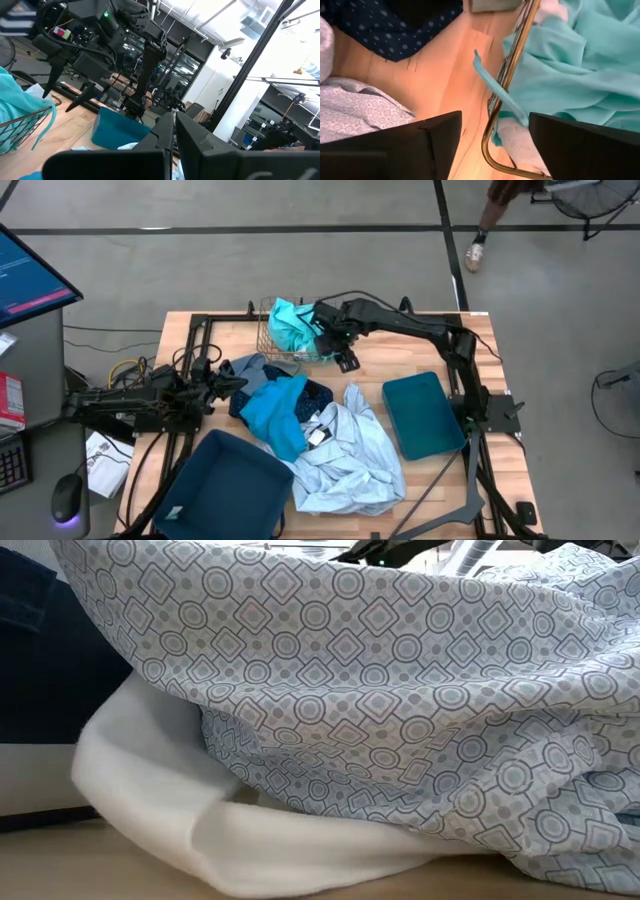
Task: Pick & Place Cloths
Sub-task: Put the light blue short pants into the gold wire basket
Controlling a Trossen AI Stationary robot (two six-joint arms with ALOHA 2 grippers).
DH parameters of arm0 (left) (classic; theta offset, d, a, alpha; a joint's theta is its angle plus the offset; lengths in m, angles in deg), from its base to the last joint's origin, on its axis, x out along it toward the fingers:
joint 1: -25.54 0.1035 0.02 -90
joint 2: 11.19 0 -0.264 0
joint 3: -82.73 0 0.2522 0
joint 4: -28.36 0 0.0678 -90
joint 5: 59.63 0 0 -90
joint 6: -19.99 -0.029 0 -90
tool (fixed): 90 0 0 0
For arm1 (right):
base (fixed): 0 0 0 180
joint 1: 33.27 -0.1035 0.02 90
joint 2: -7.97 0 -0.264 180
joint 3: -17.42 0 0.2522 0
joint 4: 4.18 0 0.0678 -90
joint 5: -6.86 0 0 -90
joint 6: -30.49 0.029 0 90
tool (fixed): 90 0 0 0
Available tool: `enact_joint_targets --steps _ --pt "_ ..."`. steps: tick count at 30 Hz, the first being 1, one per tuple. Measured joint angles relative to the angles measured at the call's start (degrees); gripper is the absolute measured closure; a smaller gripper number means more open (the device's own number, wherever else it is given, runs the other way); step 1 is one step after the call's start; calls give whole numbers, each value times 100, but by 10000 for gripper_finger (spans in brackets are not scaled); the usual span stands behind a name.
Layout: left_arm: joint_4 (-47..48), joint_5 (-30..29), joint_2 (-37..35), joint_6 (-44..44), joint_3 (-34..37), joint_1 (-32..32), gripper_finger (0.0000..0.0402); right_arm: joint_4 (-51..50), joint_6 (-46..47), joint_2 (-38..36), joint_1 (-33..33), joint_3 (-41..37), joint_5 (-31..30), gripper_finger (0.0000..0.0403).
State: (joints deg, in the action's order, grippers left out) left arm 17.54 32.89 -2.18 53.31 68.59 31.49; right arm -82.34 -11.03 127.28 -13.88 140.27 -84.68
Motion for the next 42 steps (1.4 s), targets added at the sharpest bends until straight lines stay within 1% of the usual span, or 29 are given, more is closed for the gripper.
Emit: enact_joint_targets --steps 5,13,16,18,20,25,31,34,42 --pt "0 0 0 0 0 0 398 101 1 1 -24 -94 2 218" --pt "0 2 0 0 1 0 398 317 46 0 -57 -94 19 343" --pt "0 4 0 0 0 0 398 392 88 0 -55 -94 20 379" --pt "0 4 0 0 0 0 398 524 109 0 -59 -94 28 393" --pt "0 5 0 -2 1 0 398 648 131 0 -61 -94 28 389" --pt "0 9 0 -1 1 0 398 662 107 -1 -52 -94 40 356" --pt "0 24 0 -2 0 0 398 678 265 -11 -3 -85 387 353" --pt "-1 24 0 0 1 0 398 690 302 -13 35 -83 466 345" --pt "0 20 -2 0 1 0 398 1057 317 -13 39 -83 466 293"
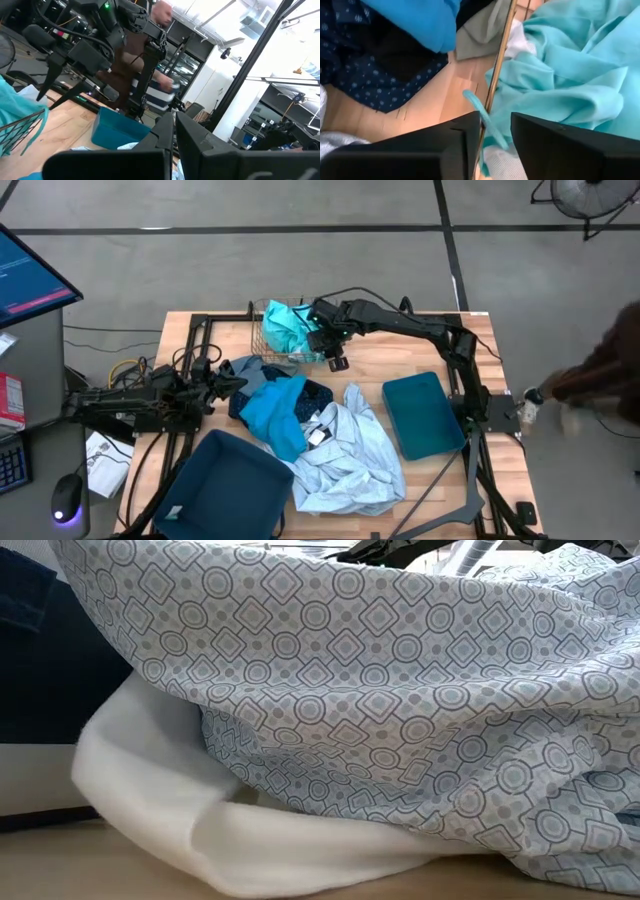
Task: Pick & Place Cloths
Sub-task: Put the light blue short pants into the gold wire basket
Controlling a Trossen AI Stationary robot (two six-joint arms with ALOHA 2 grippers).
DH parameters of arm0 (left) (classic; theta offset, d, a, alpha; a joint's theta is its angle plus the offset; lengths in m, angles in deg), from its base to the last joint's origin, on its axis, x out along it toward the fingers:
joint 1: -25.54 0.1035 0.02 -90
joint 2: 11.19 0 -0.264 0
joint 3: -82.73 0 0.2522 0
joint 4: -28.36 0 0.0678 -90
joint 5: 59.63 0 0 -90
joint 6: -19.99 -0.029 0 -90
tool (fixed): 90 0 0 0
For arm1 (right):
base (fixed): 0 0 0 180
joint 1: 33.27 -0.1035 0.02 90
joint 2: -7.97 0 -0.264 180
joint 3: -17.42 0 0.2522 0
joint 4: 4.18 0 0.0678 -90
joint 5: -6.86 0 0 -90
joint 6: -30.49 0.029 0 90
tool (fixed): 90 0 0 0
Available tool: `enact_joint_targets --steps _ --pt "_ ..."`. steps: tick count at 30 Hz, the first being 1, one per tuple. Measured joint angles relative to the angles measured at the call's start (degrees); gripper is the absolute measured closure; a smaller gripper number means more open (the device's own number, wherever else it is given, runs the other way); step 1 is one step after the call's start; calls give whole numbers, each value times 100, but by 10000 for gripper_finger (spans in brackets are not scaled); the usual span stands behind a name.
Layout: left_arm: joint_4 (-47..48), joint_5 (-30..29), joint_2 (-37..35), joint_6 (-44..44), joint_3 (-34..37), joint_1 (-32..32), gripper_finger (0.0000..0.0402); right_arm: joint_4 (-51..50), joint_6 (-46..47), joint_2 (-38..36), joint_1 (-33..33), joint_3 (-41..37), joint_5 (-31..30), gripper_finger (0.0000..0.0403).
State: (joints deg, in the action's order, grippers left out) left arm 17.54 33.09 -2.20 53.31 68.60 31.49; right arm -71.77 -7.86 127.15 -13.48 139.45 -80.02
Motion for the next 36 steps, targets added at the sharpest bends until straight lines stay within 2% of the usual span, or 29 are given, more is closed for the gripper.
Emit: enact_joint_targets --steps 4,10,13,18,22,24,29,31,34,36 --pt "0 -13 2 0 0 0 398 167 31 0 0 0 -4 294" --pt "0 -22 2 0 1 0 398 190 57 0 52 0 -11 392" --pt "0 -20 2 -1 -1 0 398 268 191 0 76 0 -103 397" --pt "0 -20 2 -2 -1 0 398 316 565 -1 224 232 -903 401" --pt "0 -17 2 -1 -1 0 398 282 989 -8 528 261 -1064 402" --pt "0 -17 2 0 -1 0 398 176 1043 7 670 256 -786 401" --pt "0 -15 2 0 -1 0 398 71 968 -162 702 243 1022 390" --pt "0 -13 2 0 -1 0 398 164 962 -352 622 264 1494 381" --pt "-1 -10 2 -1 -1 0 398 245 871 -501 403 267 1602 356" --pt "0 7 2 0 -1 0 398 242 688 -505 183 257 1353 334"
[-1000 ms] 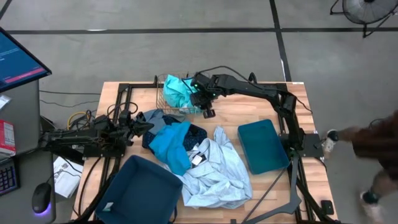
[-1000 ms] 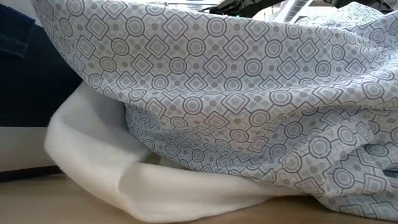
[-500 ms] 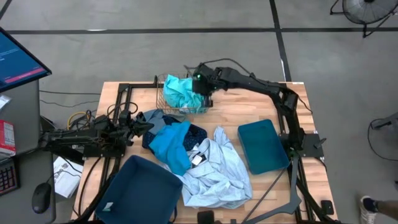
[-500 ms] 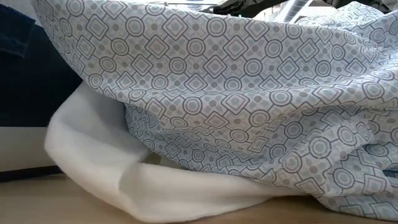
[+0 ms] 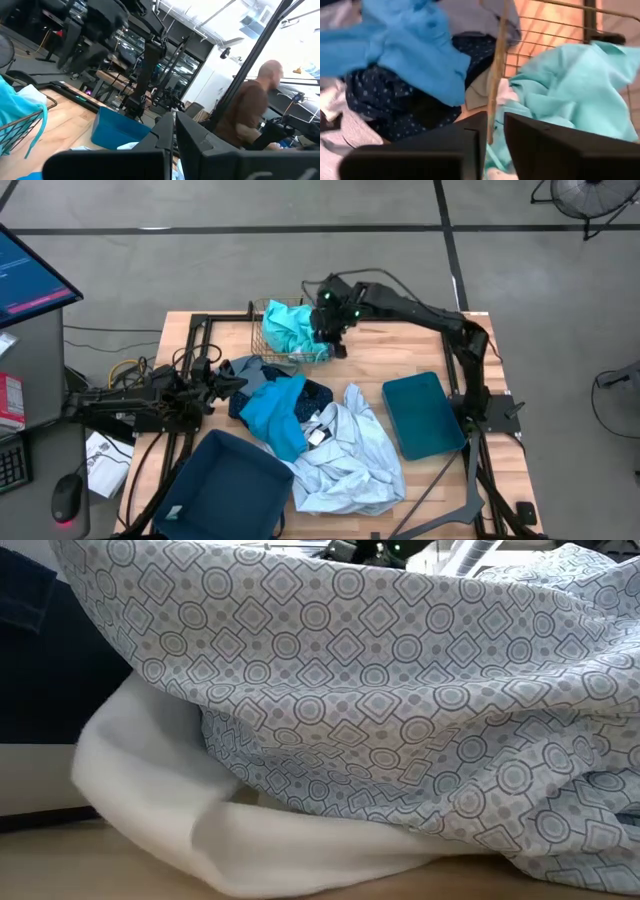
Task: Pick & Place Cloths
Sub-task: Put the light blue short pants into the gold wire basket
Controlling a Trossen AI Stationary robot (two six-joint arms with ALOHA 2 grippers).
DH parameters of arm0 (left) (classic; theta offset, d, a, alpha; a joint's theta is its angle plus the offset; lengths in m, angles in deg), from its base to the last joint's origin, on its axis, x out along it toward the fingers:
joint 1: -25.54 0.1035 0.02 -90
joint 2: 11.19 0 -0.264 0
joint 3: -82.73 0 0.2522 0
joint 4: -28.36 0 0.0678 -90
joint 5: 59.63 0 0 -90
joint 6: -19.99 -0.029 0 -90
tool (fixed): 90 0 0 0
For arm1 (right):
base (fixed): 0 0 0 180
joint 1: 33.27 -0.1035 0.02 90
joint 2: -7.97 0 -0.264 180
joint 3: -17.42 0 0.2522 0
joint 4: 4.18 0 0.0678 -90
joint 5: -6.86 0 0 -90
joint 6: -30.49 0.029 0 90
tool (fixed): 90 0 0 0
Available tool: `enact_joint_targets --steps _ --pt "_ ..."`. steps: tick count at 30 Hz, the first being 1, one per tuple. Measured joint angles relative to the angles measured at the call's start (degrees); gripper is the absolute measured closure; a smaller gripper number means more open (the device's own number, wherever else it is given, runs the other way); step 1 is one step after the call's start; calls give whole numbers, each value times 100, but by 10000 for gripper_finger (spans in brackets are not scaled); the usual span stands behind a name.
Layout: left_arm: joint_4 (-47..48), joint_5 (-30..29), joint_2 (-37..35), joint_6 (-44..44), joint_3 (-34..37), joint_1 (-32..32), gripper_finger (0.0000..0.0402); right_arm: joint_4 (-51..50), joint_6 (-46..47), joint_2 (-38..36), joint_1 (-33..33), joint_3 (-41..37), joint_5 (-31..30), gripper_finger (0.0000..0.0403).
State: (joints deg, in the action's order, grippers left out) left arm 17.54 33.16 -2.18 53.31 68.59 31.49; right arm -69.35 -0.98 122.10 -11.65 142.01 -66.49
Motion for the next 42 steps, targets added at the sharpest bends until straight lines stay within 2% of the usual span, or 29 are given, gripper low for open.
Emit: enact_joint_targets --steps 3,7,11,14,20,34,37,42 --pt "0 -1 0 0 2 0 398 -7 -342 35 -342 1 -546 292" --pt "0 -2 -2 0 1 0 398 176 -631 130 -595 -171 -1151 218" --pt "0 -4 0 0 2 0 398 57 -649 169 -565 -308 -1207 154" --pt "-1 -7 2 0 0 0 398 64 -669 138 -578 -434 -1227 140" --pt "0 -28 5 0 0 0 398 536 -909 160 -708 -858 -1909 146" --pt "0 -24 5 0 0 0 398 833 -838 160 -475 -1268 -1968 153" --pt "-2 -23 5 -1 0 0 398 848 -778 160 -478 -1275 -1965 187" --pt "0 -21 5 0 1 0 398 841 -751 159 -461 -1275 -1961 298"
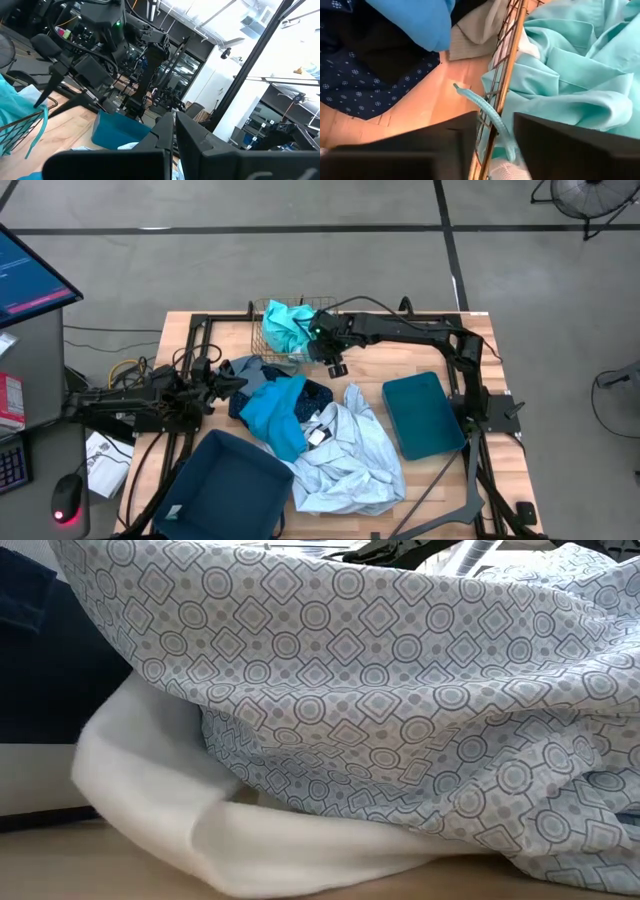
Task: Pick & Place Cloths
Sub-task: Put the light blue short pants into the gold wire basket
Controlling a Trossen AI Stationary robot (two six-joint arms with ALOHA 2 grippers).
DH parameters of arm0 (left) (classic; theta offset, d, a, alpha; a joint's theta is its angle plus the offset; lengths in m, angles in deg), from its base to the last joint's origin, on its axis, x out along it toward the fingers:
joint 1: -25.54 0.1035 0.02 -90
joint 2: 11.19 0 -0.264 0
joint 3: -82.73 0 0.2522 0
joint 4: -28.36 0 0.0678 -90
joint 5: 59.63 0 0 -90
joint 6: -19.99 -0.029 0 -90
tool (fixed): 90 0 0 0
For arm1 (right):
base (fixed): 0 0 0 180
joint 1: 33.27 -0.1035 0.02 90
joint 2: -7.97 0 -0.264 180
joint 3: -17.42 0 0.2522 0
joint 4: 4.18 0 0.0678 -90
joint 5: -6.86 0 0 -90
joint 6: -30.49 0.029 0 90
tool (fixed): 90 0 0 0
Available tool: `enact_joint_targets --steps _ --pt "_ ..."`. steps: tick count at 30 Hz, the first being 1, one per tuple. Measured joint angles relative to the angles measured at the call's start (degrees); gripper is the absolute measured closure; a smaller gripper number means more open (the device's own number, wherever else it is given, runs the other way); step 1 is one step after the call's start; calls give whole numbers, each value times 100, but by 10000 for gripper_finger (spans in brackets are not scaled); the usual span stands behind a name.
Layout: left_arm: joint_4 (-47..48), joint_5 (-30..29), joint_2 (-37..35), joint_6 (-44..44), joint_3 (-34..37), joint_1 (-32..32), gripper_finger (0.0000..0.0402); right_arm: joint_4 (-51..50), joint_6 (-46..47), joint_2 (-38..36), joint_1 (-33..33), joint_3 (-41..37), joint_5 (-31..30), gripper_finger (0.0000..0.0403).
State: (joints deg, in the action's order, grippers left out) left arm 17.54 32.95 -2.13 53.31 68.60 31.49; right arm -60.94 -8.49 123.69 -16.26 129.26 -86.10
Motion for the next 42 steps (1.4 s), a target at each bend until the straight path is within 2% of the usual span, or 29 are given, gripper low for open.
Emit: enact_joint_targets --steps 4,6,14,19,25,33,42 --pt "0 1 0 -2 -1 0 398 -9 19 -2 27 0 10 375" --pt "0 4 0 0 -1 0 398 -9 54 -2 38 0 13 391" --pt "0 19 0 -2 1 0 398 -22 116 -2 41 0 37 380" --pt "0 17 0 -1 -1 0 398 -26 248 -2 52 4 273 381" --pt "0 12 0 -1 0 0 398 -37 522 -2 193 4 777 370" --pt "0 -7 0 0 -1 0 398 -44 1052 -2 513 4 1712 389" --pt "0 -4 0 -2 -1 0 398 -42 1604 -2 769 4 2591 376"
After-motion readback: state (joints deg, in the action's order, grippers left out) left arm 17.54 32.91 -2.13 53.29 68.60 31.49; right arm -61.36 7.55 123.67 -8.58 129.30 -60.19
